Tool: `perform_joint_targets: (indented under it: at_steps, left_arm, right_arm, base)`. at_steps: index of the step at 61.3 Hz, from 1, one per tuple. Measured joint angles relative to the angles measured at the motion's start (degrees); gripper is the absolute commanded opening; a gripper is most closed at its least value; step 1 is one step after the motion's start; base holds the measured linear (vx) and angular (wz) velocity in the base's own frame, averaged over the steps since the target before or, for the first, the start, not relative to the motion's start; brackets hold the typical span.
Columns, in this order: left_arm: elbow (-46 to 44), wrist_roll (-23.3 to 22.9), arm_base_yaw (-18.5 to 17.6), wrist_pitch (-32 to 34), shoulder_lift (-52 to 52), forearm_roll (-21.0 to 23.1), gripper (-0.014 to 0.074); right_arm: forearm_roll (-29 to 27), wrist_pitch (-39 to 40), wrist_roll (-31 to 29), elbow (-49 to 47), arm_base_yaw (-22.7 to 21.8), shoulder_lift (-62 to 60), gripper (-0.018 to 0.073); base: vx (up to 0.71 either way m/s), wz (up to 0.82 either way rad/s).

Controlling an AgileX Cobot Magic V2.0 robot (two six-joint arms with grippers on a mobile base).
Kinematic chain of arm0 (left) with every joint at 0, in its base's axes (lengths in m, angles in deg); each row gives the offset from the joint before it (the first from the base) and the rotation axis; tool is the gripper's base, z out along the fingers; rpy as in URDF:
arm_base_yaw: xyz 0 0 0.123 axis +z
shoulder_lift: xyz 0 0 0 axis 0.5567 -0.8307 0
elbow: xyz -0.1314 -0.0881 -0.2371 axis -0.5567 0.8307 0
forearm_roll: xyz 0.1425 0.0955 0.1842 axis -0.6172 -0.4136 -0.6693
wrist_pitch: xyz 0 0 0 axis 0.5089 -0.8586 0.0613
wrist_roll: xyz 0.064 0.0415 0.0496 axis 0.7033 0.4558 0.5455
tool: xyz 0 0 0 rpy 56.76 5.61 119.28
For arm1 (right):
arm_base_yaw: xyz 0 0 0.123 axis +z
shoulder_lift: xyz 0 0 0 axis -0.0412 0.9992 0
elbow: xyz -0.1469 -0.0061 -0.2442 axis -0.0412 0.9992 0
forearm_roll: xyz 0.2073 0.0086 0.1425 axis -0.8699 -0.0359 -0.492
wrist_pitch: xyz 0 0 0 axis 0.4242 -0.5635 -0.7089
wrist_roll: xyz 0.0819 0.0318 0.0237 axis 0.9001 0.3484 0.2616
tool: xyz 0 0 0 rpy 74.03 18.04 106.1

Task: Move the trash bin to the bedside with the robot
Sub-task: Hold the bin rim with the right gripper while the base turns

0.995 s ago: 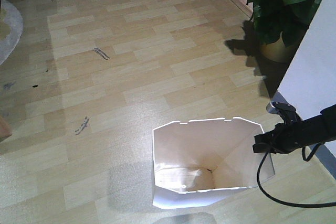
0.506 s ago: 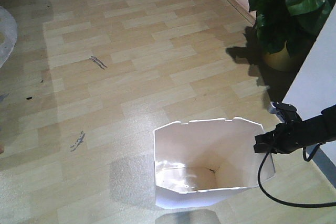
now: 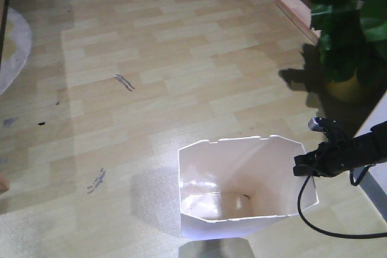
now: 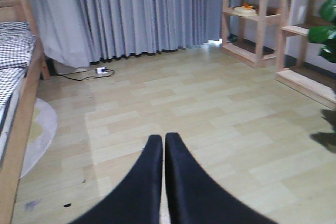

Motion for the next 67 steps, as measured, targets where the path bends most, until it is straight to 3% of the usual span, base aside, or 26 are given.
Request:
perform_joint_targets:
  at_steps: [67]
  left_arm:
    - [0.0, 0.0, 0.0, 0.0, 0.0, 0.0, -0.0006]
  right_arm:
    - [0.0, -0.3, 0.0, 0.0, 0.0, 0.0, -0.0005]
  base:
    - [0.29, 0.19]
